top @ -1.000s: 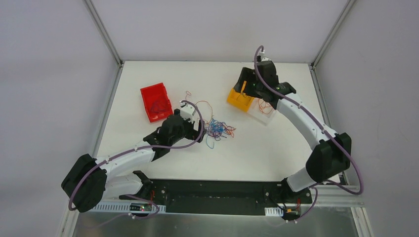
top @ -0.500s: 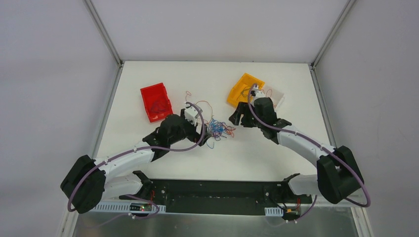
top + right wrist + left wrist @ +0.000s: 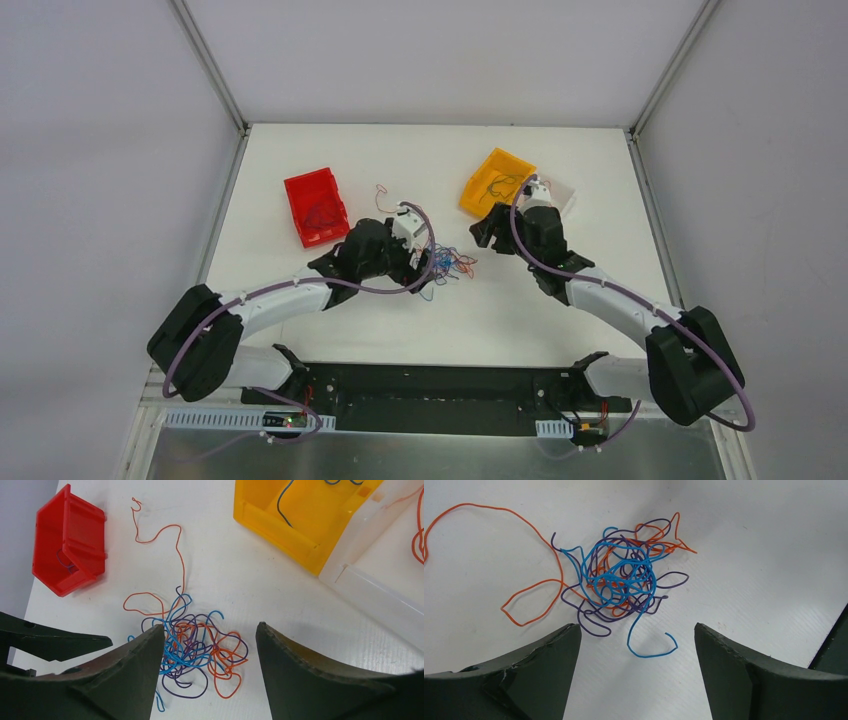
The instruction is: Untangle the cables
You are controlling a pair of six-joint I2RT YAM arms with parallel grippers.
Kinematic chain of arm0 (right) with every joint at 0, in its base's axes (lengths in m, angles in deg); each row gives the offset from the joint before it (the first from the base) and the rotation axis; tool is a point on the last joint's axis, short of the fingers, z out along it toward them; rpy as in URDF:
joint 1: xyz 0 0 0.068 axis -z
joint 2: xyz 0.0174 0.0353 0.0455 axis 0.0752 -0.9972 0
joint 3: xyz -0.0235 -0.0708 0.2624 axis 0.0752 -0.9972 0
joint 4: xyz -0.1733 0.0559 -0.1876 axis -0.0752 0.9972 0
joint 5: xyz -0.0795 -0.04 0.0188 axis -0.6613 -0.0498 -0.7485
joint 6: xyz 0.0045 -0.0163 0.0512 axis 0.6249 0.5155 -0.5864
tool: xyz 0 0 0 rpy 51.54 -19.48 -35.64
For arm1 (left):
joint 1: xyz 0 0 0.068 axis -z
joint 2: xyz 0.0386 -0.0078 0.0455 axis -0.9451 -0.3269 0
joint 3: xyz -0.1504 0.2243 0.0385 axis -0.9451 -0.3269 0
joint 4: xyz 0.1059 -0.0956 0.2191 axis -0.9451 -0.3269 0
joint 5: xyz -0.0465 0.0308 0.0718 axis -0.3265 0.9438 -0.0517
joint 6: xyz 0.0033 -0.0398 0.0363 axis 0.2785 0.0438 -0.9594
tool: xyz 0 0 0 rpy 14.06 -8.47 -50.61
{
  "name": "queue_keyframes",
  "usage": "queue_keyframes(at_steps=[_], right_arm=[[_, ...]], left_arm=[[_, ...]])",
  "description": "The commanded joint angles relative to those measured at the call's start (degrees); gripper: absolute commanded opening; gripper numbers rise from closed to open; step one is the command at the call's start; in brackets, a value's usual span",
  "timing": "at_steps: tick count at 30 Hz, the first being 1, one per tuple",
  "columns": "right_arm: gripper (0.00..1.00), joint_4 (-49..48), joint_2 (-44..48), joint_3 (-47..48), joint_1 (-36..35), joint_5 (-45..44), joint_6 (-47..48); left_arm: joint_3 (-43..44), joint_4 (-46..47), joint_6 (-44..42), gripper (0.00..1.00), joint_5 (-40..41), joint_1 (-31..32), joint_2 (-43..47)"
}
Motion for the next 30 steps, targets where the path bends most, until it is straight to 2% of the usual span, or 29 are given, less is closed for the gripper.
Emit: queue_keyframes(at_steps=[1,6,11,14,17,19,20,21,30], right_arm=[[0.7,-4.09,2.56,-0.4,-0.13,-2.45,-1.12],[0.7,-4.08,2.35,-0.2,-0.14,-1.1,-1.44],[0.7,-4.0,2.34,0.01,-0.11,-0.78,-1.71],[0.71,-3.68,2.53,-0.13,-0.15,-1.07,-1.71],[0.71,-2.56,2.13,0.35,-0.16,-1.41,-1.71],[0.71,-1.6,1.73,1.07,-0.13,-1.4,-1.62],[0.71,-1.04,1.47,1.42,-0.16,-1.44,-1.71],[0.71,-0.37,1.25,1.83,-0.15,-1.52,-1.73],[0.72,0.76,0.95,2.37,-0.14,-1.6,-2.06]], left_arm=[[3.62,-2.25,-1.93,0.85,-2.24,0.12,-0.57],[4.95,-1.44,-1.01,0.84,1.63,0.07,-2.78],[12.26,-6.08,1.62,0.83,2.92,0.12,-9.5],[15.32,-7.94,2.5,0.77,0.27,0.2,-12.65],[15.62,-6.91,3.59,0.47,0.46,0.2,-13.16],[16.18,-7.62,3.66,0.16,2.01,0.21,-13.47],[16.65,-8.3,3.58,0.04,2.31,0.21,-13.57],[17.26,-9.29,3.7,0.0,2.19,0.19,-13.69],[18.01,-12.97,6.61,0.0,1.11,0.21,-8.94]])
